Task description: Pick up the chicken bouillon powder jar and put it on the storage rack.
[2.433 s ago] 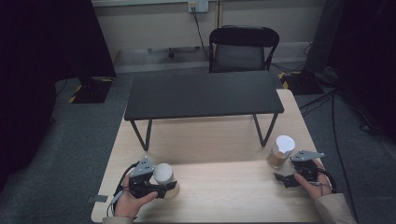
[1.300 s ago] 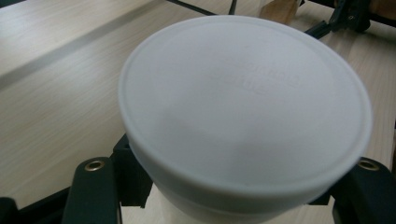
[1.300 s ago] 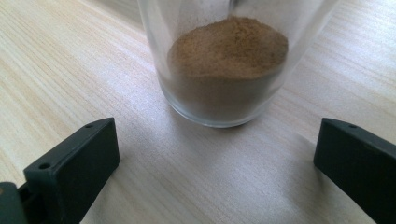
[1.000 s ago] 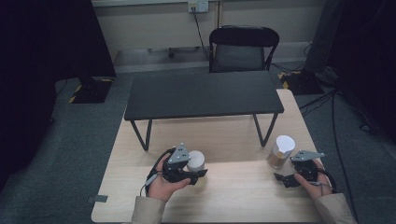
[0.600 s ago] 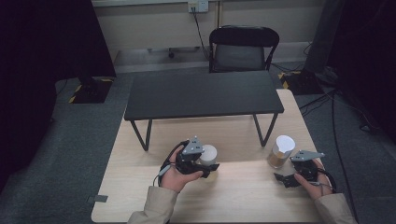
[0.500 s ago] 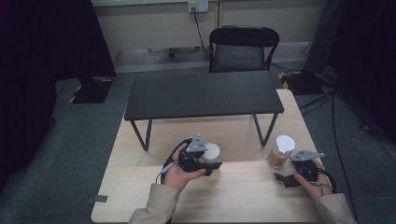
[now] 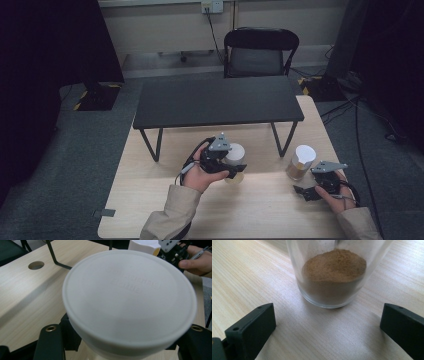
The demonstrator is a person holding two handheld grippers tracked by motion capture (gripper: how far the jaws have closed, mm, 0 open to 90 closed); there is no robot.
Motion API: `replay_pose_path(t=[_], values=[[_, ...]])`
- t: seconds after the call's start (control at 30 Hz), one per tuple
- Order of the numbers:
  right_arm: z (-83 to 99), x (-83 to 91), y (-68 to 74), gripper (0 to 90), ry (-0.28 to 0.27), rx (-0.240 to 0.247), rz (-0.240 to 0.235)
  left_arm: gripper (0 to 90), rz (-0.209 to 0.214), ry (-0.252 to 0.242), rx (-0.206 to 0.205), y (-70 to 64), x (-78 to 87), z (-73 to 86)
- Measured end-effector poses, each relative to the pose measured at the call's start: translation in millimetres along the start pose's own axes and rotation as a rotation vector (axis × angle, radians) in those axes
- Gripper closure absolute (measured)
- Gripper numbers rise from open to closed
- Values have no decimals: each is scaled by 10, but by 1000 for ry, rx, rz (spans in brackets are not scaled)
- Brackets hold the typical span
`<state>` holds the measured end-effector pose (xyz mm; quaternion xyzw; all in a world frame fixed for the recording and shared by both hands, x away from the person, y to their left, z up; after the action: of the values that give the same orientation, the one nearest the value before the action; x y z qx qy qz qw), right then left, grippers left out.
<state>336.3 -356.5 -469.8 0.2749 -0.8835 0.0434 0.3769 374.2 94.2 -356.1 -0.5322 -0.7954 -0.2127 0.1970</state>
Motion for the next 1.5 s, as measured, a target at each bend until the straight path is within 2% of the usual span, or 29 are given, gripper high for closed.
replay_pose_path(t=[0.2,0.43,0.53,0.93,1.5], values=[[0,0,0,0,0,0,0,348,14,-2,-7,42,-10,-180],[0,0,-1,0,0,1,-1,348,17,-10,-32,91,37,-450],[-1,-1,-1,0,0,1,-1,348,17,-11,-34,104,55,-509],[-1,-1,-3,0,-1,2,-1,349,26,-25,-43,228,217,-818],[-2,-3,-7,0,-1,5,-4,348,8,-34,-51,389,421,-1256]])
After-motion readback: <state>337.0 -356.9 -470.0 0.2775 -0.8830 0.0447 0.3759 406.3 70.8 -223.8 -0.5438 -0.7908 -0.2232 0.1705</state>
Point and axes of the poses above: each handheld gripper's, and its own axes: x roughly backward along the jaws, z roughly out of its underside, y roughly to its left, the point moved 8 cm from there along -x, roughly forward along the jaws, and after that the axes turned 12 degrees about -x, right-handed, at the moved point
